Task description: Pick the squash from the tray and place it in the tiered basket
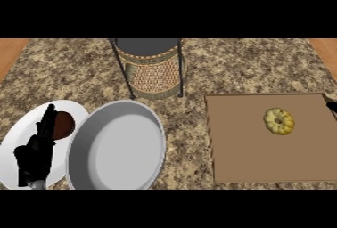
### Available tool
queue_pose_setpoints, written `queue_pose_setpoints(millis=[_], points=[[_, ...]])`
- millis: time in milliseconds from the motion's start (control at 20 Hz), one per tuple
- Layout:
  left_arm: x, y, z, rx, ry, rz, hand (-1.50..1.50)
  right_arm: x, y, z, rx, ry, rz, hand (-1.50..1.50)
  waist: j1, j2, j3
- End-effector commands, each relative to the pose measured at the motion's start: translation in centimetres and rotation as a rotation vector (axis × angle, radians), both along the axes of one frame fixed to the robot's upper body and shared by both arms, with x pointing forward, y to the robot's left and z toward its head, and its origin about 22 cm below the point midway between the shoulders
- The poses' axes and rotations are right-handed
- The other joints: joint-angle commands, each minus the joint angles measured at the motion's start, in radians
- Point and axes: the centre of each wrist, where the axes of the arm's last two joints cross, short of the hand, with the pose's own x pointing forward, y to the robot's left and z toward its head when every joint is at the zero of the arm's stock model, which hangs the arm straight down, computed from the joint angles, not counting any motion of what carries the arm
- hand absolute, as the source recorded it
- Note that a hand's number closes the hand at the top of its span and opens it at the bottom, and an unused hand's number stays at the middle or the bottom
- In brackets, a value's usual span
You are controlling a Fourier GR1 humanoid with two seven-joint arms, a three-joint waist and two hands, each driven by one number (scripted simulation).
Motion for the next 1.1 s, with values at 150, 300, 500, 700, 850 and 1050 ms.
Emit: queue_pose_setpoints(millis=[150, 300, 500, 700, 850, 1050], points=[[-2.3, -3.4, -3.8, -0.144, 0.168, -0.025, 0.0, -3.0, -0.9, -0.5, -0.274, 0.378, -0.013, -1.5, -0.029, 0.024, -0.029], [-2.9, -2.9, -3.4, -0.128, 0.163, -0.021, 0.0, -3.9, -0.2, 0.7, -0.449, 0.504, -0.042, -1.5, -0.033, 0.02, -0.031], [-2.5, -3.7, -2.9, -0.126, 0.152, -0.026, 0.0, -4.7, 1.2, 2.1, -0.671, 0.583, -0.139, -1.5, -0.035, 0.023, -0.032], [-2.1, -3.7, -2.7, -0.124, 0.144, -0.046, 0.0, -5.4, 2.9, 2.0, -0.756, 0.61, -0.293, -1.5, -0.011, 0.027, -0.029], [-1.7, -4.7, -2.9, -0.121, 0.162, -0.045, 0.0, -6.4, 5.3, 1.6, -0.749, 0.597, -0.32, -1.5, -0.003, 0.027, -0.026], [-0.6, -5.1, -2.4, -0.124, 0.157, -0.08, 0.0, -6.5, 6.9, 0.7, -0.773, 0.644, -0.416, -1.5, 0.02, 0.033, -0.025]])
